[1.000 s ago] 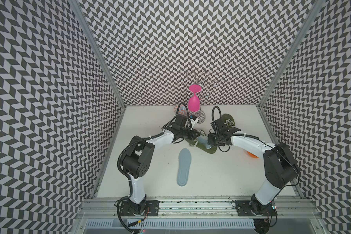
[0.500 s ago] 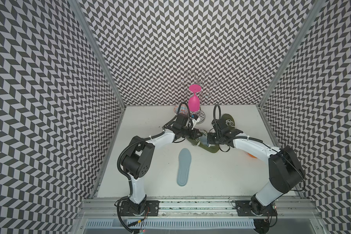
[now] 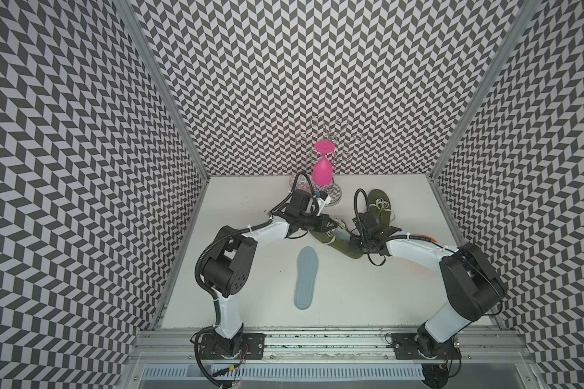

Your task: Insert the insole into the shoe

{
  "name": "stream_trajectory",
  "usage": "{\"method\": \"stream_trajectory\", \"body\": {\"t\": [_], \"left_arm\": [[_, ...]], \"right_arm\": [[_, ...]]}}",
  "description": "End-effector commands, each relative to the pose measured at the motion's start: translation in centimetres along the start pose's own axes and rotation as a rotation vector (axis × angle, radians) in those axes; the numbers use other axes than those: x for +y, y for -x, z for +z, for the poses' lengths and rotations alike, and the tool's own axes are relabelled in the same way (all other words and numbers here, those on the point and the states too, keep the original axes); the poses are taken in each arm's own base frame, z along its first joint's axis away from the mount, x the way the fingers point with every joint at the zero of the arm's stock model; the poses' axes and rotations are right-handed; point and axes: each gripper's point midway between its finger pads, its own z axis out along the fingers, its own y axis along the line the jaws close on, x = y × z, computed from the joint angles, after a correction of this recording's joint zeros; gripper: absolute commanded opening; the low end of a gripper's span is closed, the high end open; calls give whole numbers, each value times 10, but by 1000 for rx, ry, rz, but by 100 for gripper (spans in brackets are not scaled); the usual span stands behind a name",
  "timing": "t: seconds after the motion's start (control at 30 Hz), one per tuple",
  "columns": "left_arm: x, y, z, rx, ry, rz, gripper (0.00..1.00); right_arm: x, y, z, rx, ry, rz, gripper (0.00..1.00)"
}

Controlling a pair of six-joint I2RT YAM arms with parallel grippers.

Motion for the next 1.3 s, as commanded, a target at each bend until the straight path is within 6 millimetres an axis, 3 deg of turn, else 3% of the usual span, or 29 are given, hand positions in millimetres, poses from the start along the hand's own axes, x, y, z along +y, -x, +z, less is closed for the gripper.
{"method": "stream_trajectory", "body": {"t": [0.0, 0.13, 0.33, 0.43, 0.57, 0.67, 0.83, 1.03, 1.27], "left_arm": [[-10, 13, -11, -32, 15, 89, 0], [8, 4, -8, -6, 84, 115, 0], [22, -1, -3, 5, 126, 134, 0], [19, 1, -3, -3, 116, 137, 0], [15, 6, -4, -17, 108, 147, 0], [13, 8, -2, -17, 104, 151, 0], [7, 11, -1, -21, 97, 164, 0], [0, 14, -2, -21, 110, 192, 0], [8, 11, -3, -13, 150, 197, 0]], "right_arm": [[-5, -12, -9, 52, -29, -9, 21], [8, 8, -30, 35, 7, -5, 41], [25, 65, -77, -105, 20, -13, 53], [26, 69, -67, -103, 20, -57, 55], [26, 47, -39, 9, 30, -119, 58], [28, 31, -32, 28, 75, -128, 59], [1, 9, -7, 80, -31, -121, 60], [-26, 24, 5, 55, -95, -34, 61], [-19, 59, -29, -28, -83, -38, 62]]}}
